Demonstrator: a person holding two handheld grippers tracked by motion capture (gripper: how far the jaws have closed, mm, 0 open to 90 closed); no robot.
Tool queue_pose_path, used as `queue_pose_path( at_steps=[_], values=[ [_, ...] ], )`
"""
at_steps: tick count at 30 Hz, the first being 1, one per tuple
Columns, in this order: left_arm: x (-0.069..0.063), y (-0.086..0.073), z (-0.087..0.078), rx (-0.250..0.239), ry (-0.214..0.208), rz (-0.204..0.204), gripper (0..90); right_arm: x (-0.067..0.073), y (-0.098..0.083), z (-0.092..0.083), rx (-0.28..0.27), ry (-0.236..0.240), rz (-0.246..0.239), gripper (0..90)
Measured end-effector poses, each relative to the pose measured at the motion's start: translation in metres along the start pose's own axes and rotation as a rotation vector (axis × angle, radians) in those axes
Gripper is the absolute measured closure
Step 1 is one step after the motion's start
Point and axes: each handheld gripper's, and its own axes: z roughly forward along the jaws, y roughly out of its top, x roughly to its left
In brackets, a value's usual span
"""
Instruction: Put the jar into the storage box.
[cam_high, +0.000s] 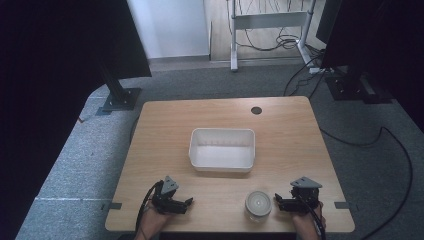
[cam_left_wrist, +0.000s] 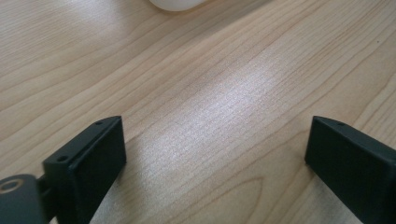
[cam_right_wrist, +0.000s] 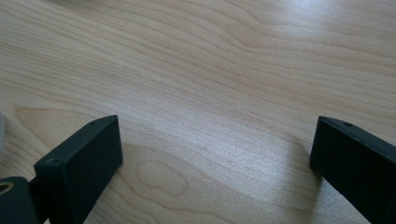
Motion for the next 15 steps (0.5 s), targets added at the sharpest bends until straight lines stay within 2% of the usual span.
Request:
queue_pose_path(
  at_steps=[15],
  values=[
    [-0.0006, -0.0001, 0.0002, 0.002, 0.009, -0.017, 3.6, 0.0002, -0.0002, -0.0003, -0.001, 0.0, -0.002, 2.2]
  ],
)
